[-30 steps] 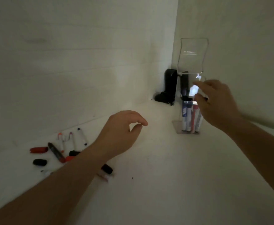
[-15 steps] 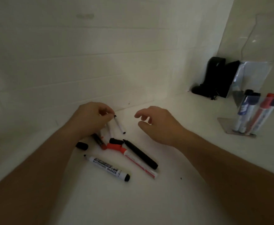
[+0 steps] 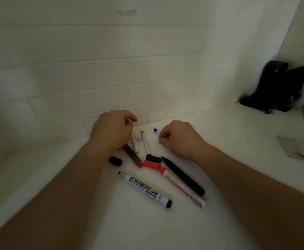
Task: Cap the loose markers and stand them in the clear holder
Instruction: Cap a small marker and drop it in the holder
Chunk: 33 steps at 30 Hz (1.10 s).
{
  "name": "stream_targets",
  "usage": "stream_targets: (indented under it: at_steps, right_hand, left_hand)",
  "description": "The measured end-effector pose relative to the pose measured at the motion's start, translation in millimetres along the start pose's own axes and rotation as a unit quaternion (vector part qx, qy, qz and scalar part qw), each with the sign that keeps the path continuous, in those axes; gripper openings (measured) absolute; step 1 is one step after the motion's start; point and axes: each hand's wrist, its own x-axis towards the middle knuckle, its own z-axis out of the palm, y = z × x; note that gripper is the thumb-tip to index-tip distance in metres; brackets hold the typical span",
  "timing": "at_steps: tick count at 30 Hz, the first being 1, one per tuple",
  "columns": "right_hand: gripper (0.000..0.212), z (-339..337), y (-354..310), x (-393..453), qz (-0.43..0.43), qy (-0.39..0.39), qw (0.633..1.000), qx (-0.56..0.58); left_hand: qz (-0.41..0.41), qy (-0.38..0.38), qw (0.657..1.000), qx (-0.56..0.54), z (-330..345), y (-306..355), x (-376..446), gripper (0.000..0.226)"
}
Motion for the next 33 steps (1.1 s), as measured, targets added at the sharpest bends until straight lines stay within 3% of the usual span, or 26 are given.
stream_targets:
  at_steps: [3, 9, 15, 23, 25, 28, 30, 33]
  right_hand:
    - [0.015, -4, 7, -5, 0.044, 0.009, 0.999, 0.017]
    - [0.039, -19, 27, -28, 0.082, 0.001, 0.996, 0.047]
    - [0.033, -24, 42, -54, 0.118, 0.056, 0.979, 0.154]
    - [0.033, -25, 49, -58, 0.105, 0.072, 0.985, 0.117]
    - [0.034, -27, 54, -57, 0.1, 0.078, 0.987, 0.1]
    - [0.038, -31, 62, -55, 0.102, 0.085, 0.988, 0.076]
    - [0.038, -31, 64, -54, 0.095, 0.08, 0.991, 0.056]
    - [0.026, -29, 60, -56, 0.068, 0.121, 0.987, 0.077]
  left_hand:
    - [0.008, -0.018, 0.998, 0.052, 6, 0, -2, 0.025]
    - [0.01, -0.057, 0.989, 0.138, 10, 10, -3, 0.016]
    - [0.002, -0.09, 0.979, 0.183, 15, 20, -4, 0.03]
    - [0.001, -0.061, 0.973, 0.22, 21, 29, -2, 0.019]
    - [0.018, -0.037, 0.98, 0.196, 23, 25, -2, 0.019]
    - [0.028, -0.017, 0.999, 0.028, 24, 26, -8, 0.005]
    - [0.025, -0.009, 0.997, -0.074, 23, 35, -16, 0.004]
    - [0.049, 0.004, 0.99, -0.13, 21, 45, -26, 0.01]
